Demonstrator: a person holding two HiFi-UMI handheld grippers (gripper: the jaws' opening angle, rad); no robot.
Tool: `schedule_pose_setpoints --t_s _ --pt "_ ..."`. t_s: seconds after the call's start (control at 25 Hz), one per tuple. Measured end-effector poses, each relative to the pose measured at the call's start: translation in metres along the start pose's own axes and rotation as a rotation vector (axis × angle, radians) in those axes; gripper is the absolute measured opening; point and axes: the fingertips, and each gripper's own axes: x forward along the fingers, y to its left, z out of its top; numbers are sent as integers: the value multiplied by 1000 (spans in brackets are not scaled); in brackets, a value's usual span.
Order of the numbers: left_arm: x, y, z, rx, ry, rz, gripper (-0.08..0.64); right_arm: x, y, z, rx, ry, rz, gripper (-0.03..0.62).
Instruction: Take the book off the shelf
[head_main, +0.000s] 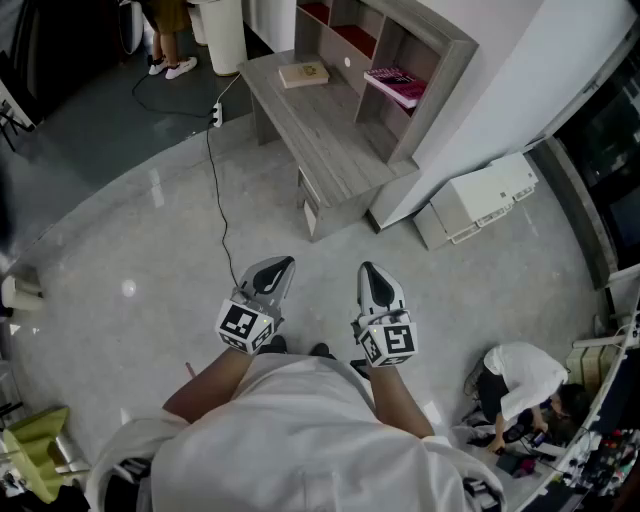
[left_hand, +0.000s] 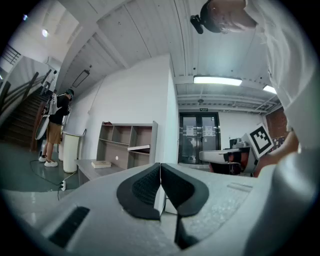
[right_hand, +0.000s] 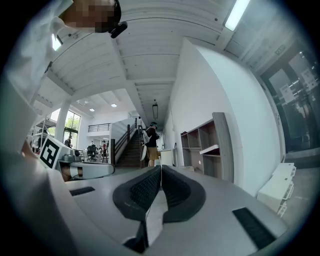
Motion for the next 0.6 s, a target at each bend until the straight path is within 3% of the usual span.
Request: schedule_pose_setpoints --t_s 0.44,0.6 --pt "5 8 -7 1 35 18 15 2 -23 -13 49 14 4 18" --pt "7 8 -14 -37 36 24 15 -6 -23 -23 195 25 171 18"
